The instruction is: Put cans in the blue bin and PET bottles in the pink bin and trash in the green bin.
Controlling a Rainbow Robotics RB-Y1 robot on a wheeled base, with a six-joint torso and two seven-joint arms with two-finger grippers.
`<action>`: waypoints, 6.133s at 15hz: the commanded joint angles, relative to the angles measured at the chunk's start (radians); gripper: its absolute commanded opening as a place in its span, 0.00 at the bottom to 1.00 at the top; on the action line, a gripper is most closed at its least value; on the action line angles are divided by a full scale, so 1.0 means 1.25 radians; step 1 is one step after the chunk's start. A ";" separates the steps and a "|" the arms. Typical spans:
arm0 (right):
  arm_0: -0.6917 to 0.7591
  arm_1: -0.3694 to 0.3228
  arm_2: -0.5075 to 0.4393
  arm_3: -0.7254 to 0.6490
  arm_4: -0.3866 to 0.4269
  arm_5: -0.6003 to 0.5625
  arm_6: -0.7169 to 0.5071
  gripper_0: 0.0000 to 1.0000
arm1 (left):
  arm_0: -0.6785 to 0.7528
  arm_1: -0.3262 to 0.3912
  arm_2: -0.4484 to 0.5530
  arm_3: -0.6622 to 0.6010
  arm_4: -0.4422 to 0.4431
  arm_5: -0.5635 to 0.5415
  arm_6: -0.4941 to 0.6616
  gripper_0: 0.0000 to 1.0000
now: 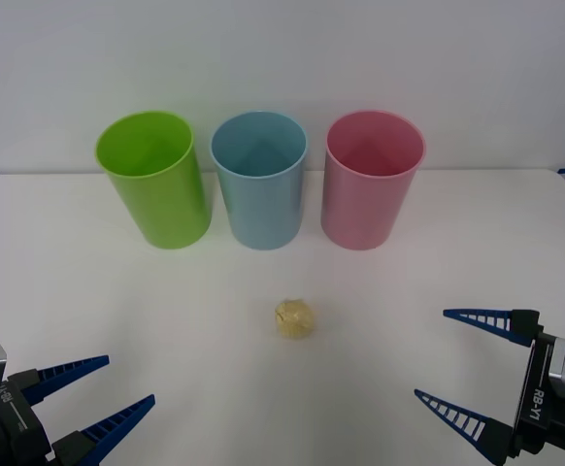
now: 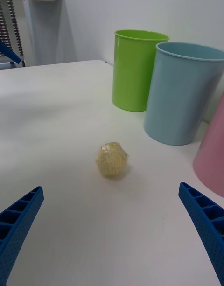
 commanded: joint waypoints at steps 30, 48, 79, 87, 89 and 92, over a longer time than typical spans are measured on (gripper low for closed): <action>0.000 0.000 0.000 0.000 0.000 0.000 0.000 1.00 | -0.260 0.739 -0.347 -0.207 -0.448 0.282 0.634 1.00; 0.000 0.000 0.000 0.000 0.000 0.000 0.000 1.00 | -1.005 0.567 -0.821 0.011 -0.481 -0.115 0.761 1.00; 0.000 0.000 0.000 0.000 0.000 0.000 0.000 1.00 | -1.291 0.090 -1.131 0.515 -0.761 -0.162 0.869 1.00; 0.000 0.000 0.000 0.000 0.000 0.000 0.000 1.00 | -1.260 0.063 -1.131 0.552 -0.782 -0.141 0.869 1.00; 0.000 0.000 0.000 0.000 0.000 0.000 0.000 1.00 | -1.248 0.059 -1.131 0.568 -0.796 -0.125 0.869 1.00; 0.000 0.000 0.000 0.000 0.000 0.000 0.000 1.00 | -1.243 0.029 -1.131 0.626 -0.800 -0.097 0.869 1.00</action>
